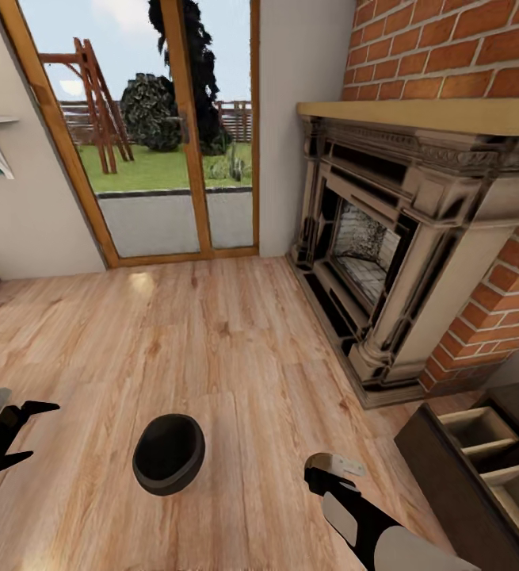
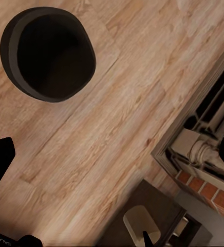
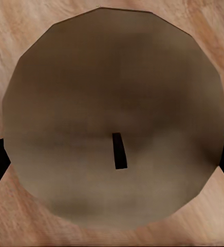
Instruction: Place each of the two pumpkins and all three candles from the living room inside a cabinet in the living room (use any cabinet), then make sure every cabinet is closed, and position the cauldron so it is next to a table in the living room.
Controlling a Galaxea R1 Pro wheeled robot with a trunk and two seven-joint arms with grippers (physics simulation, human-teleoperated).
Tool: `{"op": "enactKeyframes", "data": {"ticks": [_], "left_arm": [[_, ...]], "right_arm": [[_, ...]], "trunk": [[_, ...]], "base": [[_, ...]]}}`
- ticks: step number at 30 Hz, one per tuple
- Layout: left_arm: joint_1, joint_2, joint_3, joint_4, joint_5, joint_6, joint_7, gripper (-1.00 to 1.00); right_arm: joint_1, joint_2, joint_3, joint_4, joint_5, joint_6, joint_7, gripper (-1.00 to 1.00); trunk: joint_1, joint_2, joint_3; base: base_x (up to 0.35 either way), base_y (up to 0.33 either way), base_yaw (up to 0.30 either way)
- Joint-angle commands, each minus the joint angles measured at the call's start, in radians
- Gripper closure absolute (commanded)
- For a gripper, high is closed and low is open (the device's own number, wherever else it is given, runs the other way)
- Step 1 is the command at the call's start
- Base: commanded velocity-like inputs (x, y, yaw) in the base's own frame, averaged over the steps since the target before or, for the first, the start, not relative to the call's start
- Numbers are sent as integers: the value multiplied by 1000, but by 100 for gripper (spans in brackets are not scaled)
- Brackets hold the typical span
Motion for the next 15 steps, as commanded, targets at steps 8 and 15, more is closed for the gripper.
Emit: {"op": "enactKeyframes", "data": {"ticks": [8, 15], "left_arm": [[0, 0, 2, 0, 9, 2, 10, -100], [0, 0, 2, -2, 8, 2, 11, -100]], "right_arm": [[-1, 0, 9, -1, -7, 0, -6, 100], [-1, 0, 9, -1, -7, 0, -6, 100]], "trunk": [[0, -1, -1], [0, -1, -1]], "base": [[-92, 28, -277], [40, 1, -278]]}}
